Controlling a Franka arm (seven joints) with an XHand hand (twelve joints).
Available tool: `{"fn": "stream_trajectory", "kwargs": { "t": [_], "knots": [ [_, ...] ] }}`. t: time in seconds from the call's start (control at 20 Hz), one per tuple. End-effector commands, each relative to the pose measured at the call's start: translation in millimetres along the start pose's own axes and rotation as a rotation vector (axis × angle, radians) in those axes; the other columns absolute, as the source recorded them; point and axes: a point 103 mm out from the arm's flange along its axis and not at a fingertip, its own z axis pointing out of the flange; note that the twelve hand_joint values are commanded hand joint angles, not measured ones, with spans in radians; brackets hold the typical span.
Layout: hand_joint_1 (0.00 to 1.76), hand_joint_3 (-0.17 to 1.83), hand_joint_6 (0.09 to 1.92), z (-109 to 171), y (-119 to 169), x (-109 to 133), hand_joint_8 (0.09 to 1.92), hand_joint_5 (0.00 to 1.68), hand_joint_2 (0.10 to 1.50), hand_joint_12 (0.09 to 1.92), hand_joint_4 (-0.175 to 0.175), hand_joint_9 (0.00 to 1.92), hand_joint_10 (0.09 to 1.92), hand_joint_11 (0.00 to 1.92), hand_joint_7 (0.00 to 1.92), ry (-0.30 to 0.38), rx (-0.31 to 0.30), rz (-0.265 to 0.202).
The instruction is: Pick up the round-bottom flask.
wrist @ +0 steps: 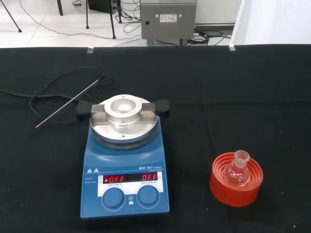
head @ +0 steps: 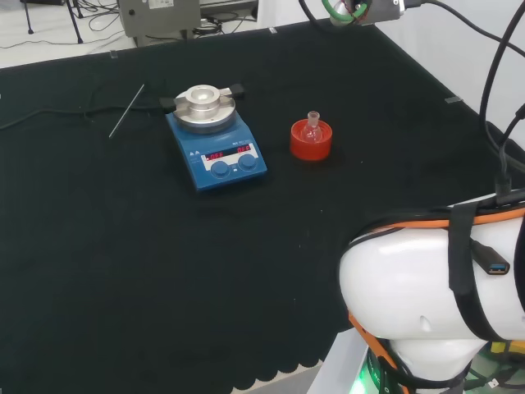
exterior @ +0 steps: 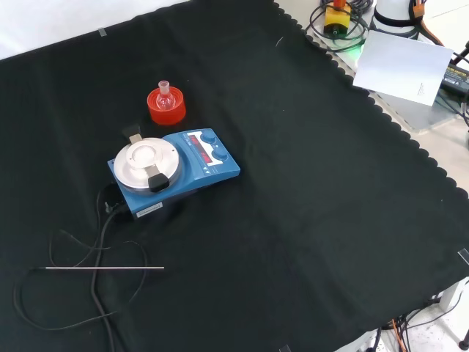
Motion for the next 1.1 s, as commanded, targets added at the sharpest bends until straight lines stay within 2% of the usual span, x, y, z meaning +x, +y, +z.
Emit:
{"fn": "stream_trajectory", "kwargs": {
  "t": [0.05,0.15,0.25,0.7,1.1],
  "knots": [
    [0.26,0.28,0.29,0.4,0.8,-0.9,0.5,0.33,1.22,1.14,0.017,0.25,0.59,0.02,0.15,-0.009,-0.008,0.001],
    [0.11,0.27,0.12,1.4,0.9,2.3,0.47,0.23,1.27,1.1,-0.01,0.17,0.6,0.0,0.09,-0.018,-0.012,0.001],
    [0.08,0.27,0.09,2.4,2.7,2.2,0.46,0.2,1.28,1.09,-0.016,0.16,0.61,0.0,0.08,-0.016,-0.007,0.005],
    [0.08,0.24,0.09,24.1,23.5,-9.7,0.46,0.22,1.29,1.08,-0.019,0.14,0.63,0.0,0.08,-0.017,0.011,0.041],
    [0.12,0.22,0.09,75.7,54.2,-37.9,0.47,0.22,1.27,1.08,-0.022,0.15,0.64,0.0,0.09,0.024,0.04,0.088]
  ]
}}
